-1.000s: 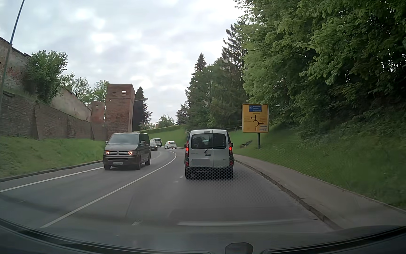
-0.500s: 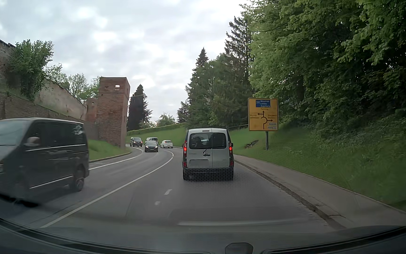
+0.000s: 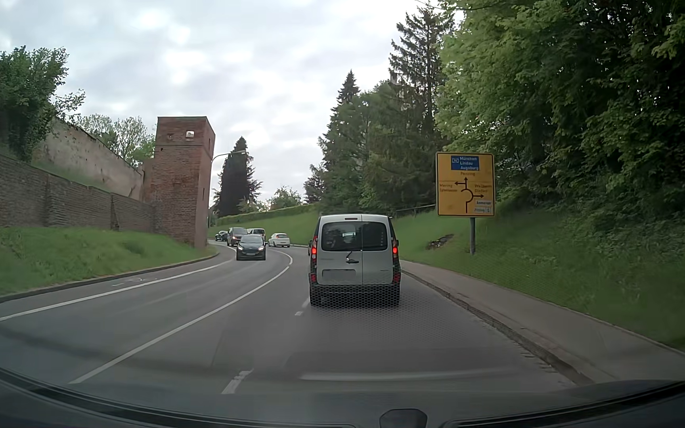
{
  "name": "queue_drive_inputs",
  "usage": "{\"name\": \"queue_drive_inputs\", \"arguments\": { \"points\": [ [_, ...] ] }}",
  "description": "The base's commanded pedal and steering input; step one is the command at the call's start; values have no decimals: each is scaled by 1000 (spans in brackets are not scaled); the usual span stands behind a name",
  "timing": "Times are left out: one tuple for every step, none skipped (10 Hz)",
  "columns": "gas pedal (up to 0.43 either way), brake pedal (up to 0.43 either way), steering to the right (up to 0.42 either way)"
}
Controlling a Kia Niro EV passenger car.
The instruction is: Follow the waypoints while adhering to traffic rules and regulations
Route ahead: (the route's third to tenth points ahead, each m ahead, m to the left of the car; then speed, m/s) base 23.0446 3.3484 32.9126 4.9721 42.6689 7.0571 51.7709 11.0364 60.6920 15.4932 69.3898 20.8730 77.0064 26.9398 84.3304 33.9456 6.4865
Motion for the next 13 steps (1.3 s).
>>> {"name": "queue_drive_inputs", "arguments": {
  "points": [
    [0,37,-26],
    [0,0,-26],
    [0,0,-25],
    [0,0,-22],
    [0,0,-20],
    [0,0,-18],
    [0,0,-18],
    [0,0,-18],
    [0,0,-17],
    [0,0,-15],
    [0,0,-15],
    [0,0,-14],
    [0,0,-14]
  ]
}}
